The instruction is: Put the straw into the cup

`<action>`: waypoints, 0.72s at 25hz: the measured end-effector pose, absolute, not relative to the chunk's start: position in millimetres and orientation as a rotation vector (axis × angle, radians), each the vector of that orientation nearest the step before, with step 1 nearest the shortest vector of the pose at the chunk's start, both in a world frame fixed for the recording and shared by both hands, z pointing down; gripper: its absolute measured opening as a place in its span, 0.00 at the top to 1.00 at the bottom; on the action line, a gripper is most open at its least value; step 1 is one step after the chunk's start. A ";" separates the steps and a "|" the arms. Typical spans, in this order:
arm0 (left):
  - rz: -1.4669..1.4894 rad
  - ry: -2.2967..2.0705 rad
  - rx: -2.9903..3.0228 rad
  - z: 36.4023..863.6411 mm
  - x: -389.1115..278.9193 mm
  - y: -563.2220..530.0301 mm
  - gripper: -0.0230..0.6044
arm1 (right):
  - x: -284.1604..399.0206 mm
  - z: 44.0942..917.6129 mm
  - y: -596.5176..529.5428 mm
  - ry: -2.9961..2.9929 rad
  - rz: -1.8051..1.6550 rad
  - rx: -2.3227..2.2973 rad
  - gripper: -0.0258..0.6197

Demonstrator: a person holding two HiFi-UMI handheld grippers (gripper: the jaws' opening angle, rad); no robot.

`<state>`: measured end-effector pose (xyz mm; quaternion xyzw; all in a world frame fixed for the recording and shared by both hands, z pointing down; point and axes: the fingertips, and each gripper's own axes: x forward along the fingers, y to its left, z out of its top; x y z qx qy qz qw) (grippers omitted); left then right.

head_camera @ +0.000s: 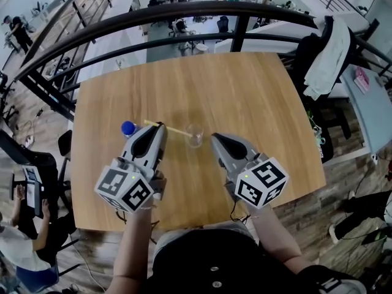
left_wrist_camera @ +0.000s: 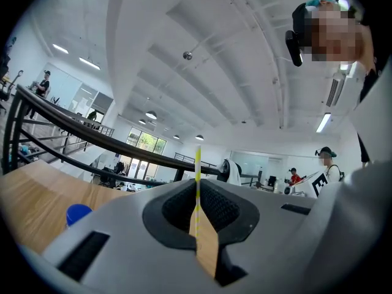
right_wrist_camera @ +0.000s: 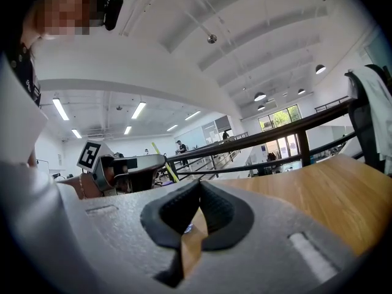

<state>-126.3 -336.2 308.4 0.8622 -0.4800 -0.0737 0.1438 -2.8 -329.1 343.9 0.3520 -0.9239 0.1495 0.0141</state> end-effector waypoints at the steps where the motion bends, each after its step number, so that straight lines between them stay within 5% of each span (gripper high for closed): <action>1: -0.215 -1.381 2.481 309.1 -126.8 -339.9 0.91 | -1.2 344.2 -331.2 -2.874 0.469 1.106 0.96; 18: -0.107 -1.321 2.423 354.6 -108.1 -385.0 0.91 | 15.7 387.2 -358.3 -2.800 0.583 1.187 0.96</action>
